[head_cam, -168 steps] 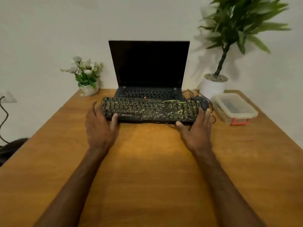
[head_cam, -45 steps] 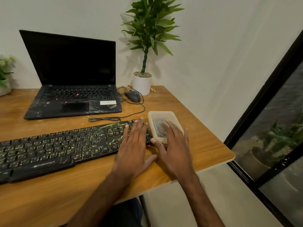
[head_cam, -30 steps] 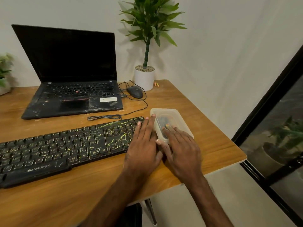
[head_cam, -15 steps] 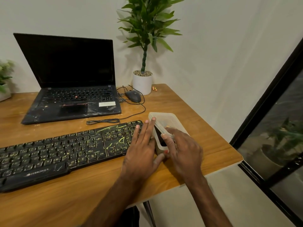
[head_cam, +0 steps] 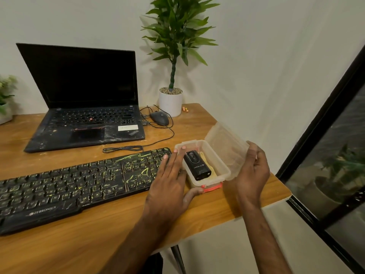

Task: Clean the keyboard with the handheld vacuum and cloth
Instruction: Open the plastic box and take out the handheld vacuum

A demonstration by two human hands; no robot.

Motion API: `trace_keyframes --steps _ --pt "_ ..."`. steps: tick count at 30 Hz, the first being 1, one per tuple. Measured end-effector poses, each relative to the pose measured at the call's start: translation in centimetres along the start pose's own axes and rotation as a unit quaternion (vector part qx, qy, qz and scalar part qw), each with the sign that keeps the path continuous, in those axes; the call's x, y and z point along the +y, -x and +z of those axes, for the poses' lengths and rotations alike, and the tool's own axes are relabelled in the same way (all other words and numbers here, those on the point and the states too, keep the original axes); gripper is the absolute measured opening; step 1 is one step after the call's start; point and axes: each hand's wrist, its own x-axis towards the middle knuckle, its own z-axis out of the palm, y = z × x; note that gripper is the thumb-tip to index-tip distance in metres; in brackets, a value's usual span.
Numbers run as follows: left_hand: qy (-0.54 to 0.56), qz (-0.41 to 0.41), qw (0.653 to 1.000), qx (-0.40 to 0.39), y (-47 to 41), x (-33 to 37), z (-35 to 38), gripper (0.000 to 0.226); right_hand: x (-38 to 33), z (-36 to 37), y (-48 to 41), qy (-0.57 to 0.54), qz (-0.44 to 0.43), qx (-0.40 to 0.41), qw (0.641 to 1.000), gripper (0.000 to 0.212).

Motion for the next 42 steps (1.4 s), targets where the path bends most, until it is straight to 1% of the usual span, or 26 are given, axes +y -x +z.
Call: trace_keyframes --steps 2,4,6,7,8,9,11,12,13,15,17,19,21,23,26,28,30,33,35,37,39,42 --pt "-0.005 -0.006 1.0 0.003 0.0 0.0 -0.1 0.089 1.3 -0.5 -1.6 0.007 0.044 0.039 0.998 0.037" --pt "-0.008 -0.01 1.0 0.003 0.0 0.0 -0.1 0.086 2.3 -1.2 -3.0 0.034 0.077 0.051 0.995 0.037" --pt "-0.005 -0.013 1.0 0.006 0.0 -0.1 0.0 0.082 3.1 -2.1 -3.7 0.077 0.087 0.029 0.993 0.035" --pt "-0.004 -0.014 1.0 0.009 0.0 -0.1 0.0 0.081 3.5 -2.5 -3.8 0.119 0.077 0.009 0.99 0.034" --pt "-0.003 -0.014 1.0 0.013 0.0 -0.1 0.0 0.081 3.8 -2.9 -3.7 0.178 0.061 -0.012 0.982 0.036" --pt "-0.006 -0.015 1.0 0.017 0.0 -0.1 0.0 0.08 3.9 -3.1 -3.6 0.25 0.043 -0.029 0.967 0.039" --pt "-0.014 -0.015 1.0 0.022 0.1 -0.2 0.1 0.08 3.8 -3.1 -3.2 0.386 0.002 -0.049 0.921 0.042" --pt "-0.019 -0.016 0.999 0.021 0.2 -0.2 0.2 0.08 3.5 -3.0 -2.9 0.413 -0.021 -0.051 0.909 0.041" --pt "-0.022 -0.016 0.999 0.021 0.3 -0.2 0.3 0.081 3.1 -2.9 -2.6 0.411 -0.043 -0.049 0.909 0.038" --pt "-0.024 -0.02 0.999 0.021 0.4 -0.2 0.4 0.082 1.6 -2.3 -1.8 0.37 -0.081 -0.057 0.924 0.033" --pt "-0.022 -0.029 0.999 0.016 0.3 -0.2 0.3 0.083 -0.4 -1.1 -0.7 0.321 -0.103 -0.116 0.934 0.031" --pt "-0.016 -0.035 0.999 0.011 0.5 -0.1 0.1 0.085 -2.2 0.4 0.3 0.299 -0.131 -0.191 0.926 0.031" --pt "-0.017 -0.04 0.999 0.009 0.7 0.1 -0.2 0.085 -3.4 2.0 0.9 0.317 -0.147 -0.254 0.902 0.032" --pt "-0.02 -0.046 0.999 0.007 1.4 0.3 -0.5 0.085 -3.7 3.4 1.1 0.377 -0.142 -0.306 0.863 0.035" --pt "-0.016 -0.056 0.998 0.003 2.5 0.4 -1.0 0.081 -3.5 4.6 1.5 0.477 -0.134 -0.357 0.792 0.041" --pt "-0.004 -0.059 0.998 0.009 3.1 0.4 -1.4 0.078 -3.5 4.9 1.6 0.505 -0.121 -0.369 0.771 0.046" --pt "0.026 -0.063 0.997 0.019 3.4 0.3 -1.8 0.076 -3.7 5.1 1.5 0.515 -0.11 -0.358 0.771 0.052" --pt "0.08 -0.07 0.994 0.03 3.5 0.2 -2.4 0.073 -3.9 5.3 1.6 0.497 -0.073 -0.353 0.789 0.06" --pt "0.102 -0.069 0.992 0.043 3.4 0.1 -2.5 0.068 -3.8 5.5 1.7 0.491 -0.054 -0.365 0.789 0.058" --pt "0.116 -0.068 0.989 0.066 3.3 0.1 -2.5 0.062 -3.6 5.5 2.0 0.492 -0.058 -0.366 0.788 0.052" --pt "0.142 -0.077 0.983 0.085 3.5 0.0 -2.6 0.059 -3.5 5.5 2.3 0.475 -0.072 -0.352 0.803 0.05" --pt "0.178 -0.101 0.974 0.095 3.7 0.0 -3.0 0.059 -3.5 5.2 2.7 0.424 -0.097 -0.316 0.843 0.052"
